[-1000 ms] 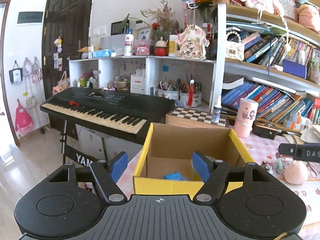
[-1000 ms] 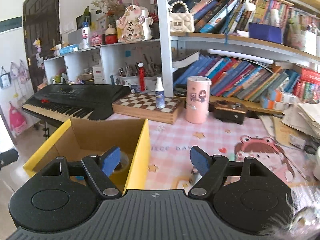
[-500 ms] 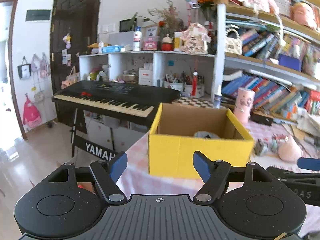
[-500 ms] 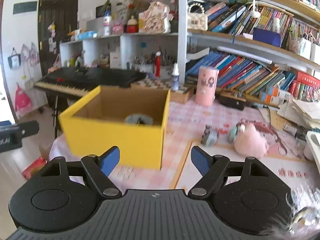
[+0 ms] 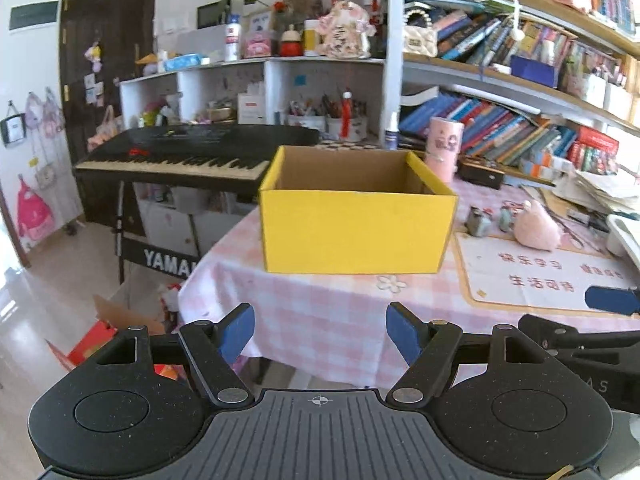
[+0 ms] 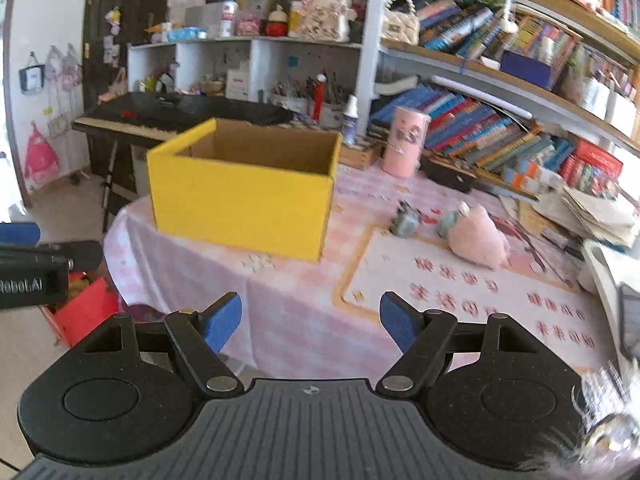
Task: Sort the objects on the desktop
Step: 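Lift both open tools out of the box and move back to the table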
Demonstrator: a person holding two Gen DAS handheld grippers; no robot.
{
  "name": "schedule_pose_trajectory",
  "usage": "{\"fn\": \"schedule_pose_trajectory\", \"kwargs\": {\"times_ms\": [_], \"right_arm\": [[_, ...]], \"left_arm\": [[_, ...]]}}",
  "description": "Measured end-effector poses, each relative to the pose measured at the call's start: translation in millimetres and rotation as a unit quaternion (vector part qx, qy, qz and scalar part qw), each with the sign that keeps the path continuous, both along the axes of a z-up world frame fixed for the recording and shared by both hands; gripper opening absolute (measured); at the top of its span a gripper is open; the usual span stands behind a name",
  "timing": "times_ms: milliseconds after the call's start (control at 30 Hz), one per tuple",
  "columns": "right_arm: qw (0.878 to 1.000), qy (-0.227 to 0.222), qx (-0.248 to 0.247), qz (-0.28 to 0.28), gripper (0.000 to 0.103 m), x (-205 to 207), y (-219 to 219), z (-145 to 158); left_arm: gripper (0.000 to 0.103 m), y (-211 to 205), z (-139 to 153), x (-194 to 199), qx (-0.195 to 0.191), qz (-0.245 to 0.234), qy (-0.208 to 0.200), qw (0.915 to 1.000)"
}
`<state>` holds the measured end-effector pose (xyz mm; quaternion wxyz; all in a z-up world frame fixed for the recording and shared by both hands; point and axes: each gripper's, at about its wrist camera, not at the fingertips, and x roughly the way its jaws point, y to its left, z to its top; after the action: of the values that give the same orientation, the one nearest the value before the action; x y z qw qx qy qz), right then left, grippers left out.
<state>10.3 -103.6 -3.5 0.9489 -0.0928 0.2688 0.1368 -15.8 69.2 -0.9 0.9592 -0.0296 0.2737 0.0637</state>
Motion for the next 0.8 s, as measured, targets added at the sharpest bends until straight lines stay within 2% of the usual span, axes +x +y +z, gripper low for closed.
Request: {"fn": "schedule_pose_trajectory", "kwargs": {"times_ms": [200, 333, 800], "right_arm": [[0.998, 0.026, 0.020, -0.052, 0.076, -7, -22, -5], [0.997, 0.028, 0.021, -0.070, 0.076, -12, -30, -6], [0.991, 0.036, 0.011, -0.130, 0.076, -15, -70, -5]], "left_arm": [[0.074, -14, -1, 2, -0.004, -0.050, 0.008, 0.9987], [0.074, -25, -2, 5, -0.006, -0.084, 0.011, 0.9964], [0.074, -70, -7, 25, -0.009, -0.151, 0.023, 0.9882]]}}
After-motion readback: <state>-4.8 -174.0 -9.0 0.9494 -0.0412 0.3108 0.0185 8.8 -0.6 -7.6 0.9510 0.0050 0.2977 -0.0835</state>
